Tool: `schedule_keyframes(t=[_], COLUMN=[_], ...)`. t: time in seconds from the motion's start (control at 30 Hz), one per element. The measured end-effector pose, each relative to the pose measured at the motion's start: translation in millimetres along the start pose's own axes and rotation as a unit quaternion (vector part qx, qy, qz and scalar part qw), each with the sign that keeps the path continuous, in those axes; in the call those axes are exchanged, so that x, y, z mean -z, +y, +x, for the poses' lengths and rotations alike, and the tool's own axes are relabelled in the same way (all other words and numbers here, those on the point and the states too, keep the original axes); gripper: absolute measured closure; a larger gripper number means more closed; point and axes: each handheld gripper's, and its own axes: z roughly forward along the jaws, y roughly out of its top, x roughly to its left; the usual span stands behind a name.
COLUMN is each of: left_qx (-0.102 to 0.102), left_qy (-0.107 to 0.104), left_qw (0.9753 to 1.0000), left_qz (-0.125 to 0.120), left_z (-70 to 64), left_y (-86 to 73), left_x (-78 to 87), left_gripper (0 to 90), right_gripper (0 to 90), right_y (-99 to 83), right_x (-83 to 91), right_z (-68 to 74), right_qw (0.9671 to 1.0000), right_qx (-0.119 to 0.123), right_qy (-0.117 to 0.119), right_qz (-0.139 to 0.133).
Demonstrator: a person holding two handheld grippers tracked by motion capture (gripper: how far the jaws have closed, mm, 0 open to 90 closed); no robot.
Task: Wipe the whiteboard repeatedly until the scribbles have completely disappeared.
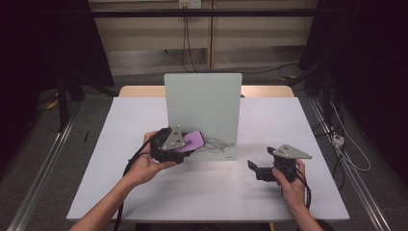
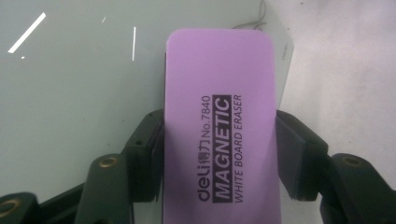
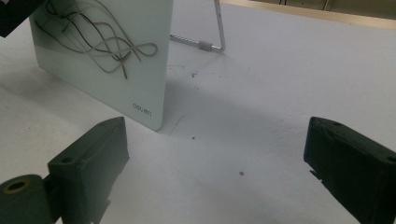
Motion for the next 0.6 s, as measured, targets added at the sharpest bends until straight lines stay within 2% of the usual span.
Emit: schedule_keyframes(t=[0.6], left_qx=[-0.015], left_qy=[-0.016], left_qw=[0.9997], left_qz=[0.013], left_z=[-12.0], left_y=[-3.4], left_x=[-15.0], left_gripper=[41.2], right_gripper=[6.6], right_y=[0.0], right_x=[0.2], right_z=[0.3], right_qw=[1.0000], right_qx=[0.003], right_qy=[0.002], right_qz=[0.000])
